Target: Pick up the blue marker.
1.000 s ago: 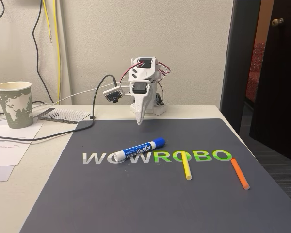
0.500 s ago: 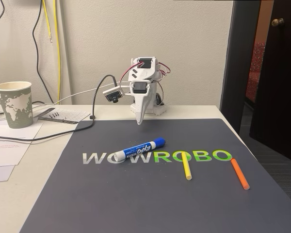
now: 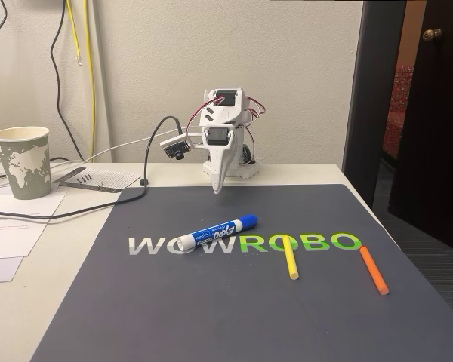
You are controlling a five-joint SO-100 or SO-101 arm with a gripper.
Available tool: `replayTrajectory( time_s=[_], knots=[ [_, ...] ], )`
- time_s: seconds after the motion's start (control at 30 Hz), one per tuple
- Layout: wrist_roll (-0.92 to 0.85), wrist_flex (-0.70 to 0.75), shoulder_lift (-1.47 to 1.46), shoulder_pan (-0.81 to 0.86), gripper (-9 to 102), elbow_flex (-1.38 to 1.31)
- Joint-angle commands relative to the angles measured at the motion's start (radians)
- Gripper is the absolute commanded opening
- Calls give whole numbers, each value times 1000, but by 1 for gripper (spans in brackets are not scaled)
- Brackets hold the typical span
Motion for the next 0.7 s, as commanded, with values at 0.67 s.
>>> replayTrajectory(
  time_s=[0.67],
  knots=[
    [35,-465,55,51,0,0]
  ],
)
